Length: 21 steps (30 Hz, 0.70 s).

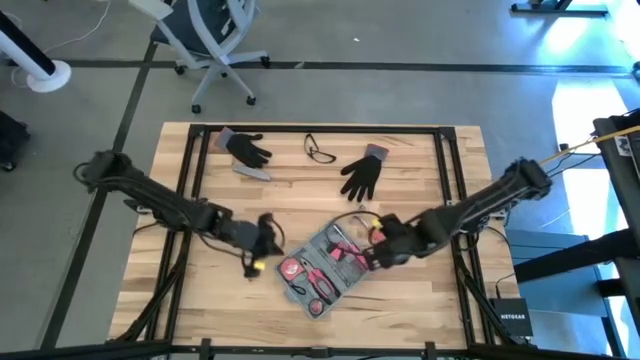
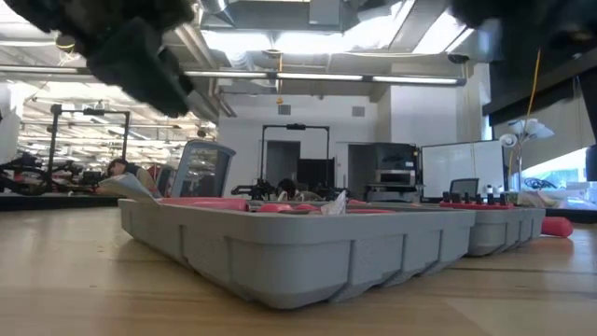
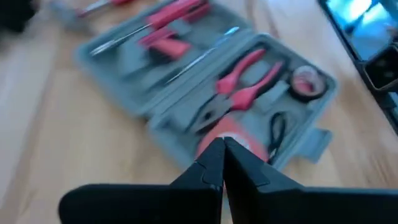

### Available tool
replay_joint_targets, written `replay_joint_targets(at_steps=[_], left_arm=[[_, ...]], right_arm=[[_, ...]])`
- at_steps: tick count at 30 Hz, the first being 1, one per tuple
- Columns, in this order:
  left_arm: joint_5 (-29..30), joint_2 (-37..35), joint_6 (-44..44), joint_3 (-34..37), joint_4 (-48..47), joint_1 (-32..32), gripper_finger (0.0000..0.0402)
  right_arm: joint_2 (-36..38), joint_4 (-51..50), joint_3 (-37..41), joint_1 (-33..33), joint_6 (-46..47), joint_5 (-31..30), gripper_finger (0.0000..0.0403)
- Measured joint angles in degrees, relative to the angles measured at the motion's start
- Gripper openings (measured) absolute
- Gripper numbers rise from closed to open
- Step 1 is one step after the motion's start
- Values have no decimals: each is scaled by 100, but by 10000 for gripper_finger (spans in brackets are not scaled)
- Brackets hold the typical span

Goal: Prefit tool cases

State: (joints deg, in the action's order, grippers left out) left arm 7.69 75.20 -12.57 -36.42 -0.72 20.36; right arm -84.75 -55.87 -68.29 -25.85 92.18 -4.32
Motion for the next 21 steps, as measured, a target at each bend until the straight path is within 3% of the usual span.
replay_joint_targets(at_steps=[6, 10, 14, 17, 21], left_arm=[[75, 1316, -144, -1042, -42, 353, 0], [347, 1710, -1135, -1439, -31, 491, 0], [694, 1966, -2583, -1572, -643, 588, 0], [821, 2004, -3593, -1591, -873, 753, 0], [914, 2004, -4244, -1594, -1105, 1077, 0]], right_arm=[[218, 366, 745, 38, 201, 1, 0], [220, 836, 1037, 81, -358, -129, 0], [220, 1642, 1490, 73, -1289, 158, 0], [218, 1901, 1832, 55, -1463, 88, 0], [238, 2092, 2024, 81, -1997, 67, 0]])
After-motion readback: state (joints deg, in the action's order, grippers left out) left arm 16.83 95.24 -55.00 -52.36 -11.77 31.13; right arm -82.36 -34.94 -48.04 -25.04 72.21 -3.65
